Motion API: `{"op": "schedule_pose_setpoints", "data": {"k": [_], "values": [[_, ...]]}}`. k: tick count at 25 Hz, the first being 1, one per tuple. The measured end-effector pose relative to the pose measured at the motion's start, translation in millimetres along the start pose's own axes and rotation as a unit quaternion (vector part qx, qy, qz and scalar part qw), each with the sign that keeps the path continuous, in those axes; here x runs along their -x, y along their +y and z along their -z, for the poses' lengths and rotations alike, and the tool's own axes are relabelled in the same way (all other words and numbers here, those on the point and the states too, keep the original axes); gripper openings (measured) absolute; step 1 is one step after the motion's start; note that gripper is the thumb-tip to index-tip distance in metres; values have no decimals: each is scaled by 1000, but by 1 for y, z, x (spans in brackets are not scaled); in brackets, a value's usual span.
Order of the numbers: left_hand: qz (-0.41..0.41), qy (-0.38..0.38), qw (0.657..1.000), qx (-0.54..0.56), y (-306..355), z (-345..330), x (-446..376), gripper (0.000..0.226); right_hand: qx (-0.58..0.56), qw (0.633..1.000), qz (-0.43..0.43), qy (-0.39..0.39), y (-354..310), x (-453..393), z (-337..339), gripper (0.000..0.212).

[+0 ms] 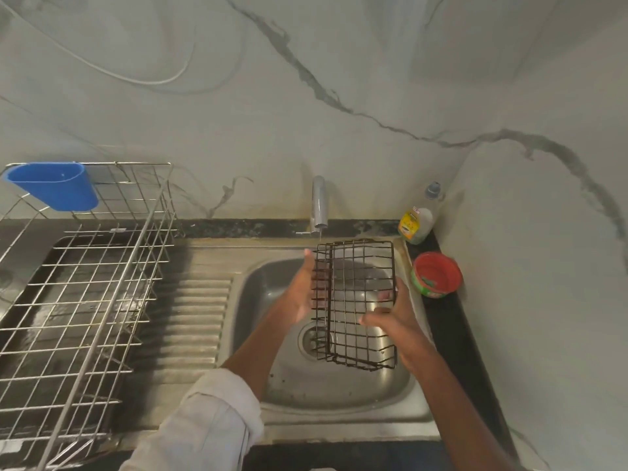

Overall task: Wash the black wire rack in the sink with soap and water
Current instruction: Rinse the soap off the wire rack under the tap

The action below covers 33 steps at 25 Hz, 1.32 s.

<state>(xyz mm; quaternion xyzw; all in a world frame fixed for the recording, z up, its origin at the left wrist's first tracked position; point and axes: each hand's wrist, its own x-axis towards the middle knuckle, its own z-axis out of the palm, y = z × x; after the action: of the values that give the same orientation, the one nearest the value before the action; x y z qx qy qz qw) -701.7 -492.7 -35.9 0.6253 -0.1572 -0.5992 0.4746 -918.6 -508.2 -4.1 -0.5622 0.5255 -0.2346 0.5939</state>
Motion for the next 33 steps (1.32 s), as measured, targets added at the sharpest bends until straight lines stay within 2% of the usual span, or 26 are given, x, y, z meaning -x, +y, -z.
{"op": "schedule_pose_setpoints", "data": {"k": [2,5,8,10,12,14,17,21,22,24,25,28,31,33], "values": [[-18,14,1000,6,4,2,-9,82,24,1000,19,4,1,-3,-8,114],[-55,2,998,21,7,11,-15,81,47,998,43,13,4,-10,-22,127],[-101,-28,994,37,-3,24,-15,64,61,996,59,10,11,-21,-24,124],[-130,-42,991,14,-12,32,-10,55,59,998,37,-3,19,-30,-20,126],[-142,-46,989,-22,-21,36,-9,62,59,998,5,0,23,-33,-18,131],[-133,-56,989,-21,-22,32,-12,55,75,997,-10,32,25,-30,-20,128],[-98,-62,993,0,-1,17,-17,47,113,989,-26,94,16,-17,-29,120],[-98,-46,994,10,24,3,-35,46,118,988,-17,94,13,-16,-31,101],[-98,-41,994,15,28,2,-39,46,104,991,-15,81,14,-20,-27,86],[-88,-26,995,30,34,3,-44,46,91,994,-15,54,14,-25,-19,41],[-86,-21,995,33,34,4,-44,47,91,994,-12,52,15,-27,-18,34],[-90,-7,995,28,30,13,-42,60,109,993,19,52,15,-29,-24,38],[-89,65,993,45,16,33,-34,67,125,991,51,6,7,-25,-40,33],[-110,91,989,26,11,44,-24,66,120,990,70,2,12,-28,-50,35]]}}
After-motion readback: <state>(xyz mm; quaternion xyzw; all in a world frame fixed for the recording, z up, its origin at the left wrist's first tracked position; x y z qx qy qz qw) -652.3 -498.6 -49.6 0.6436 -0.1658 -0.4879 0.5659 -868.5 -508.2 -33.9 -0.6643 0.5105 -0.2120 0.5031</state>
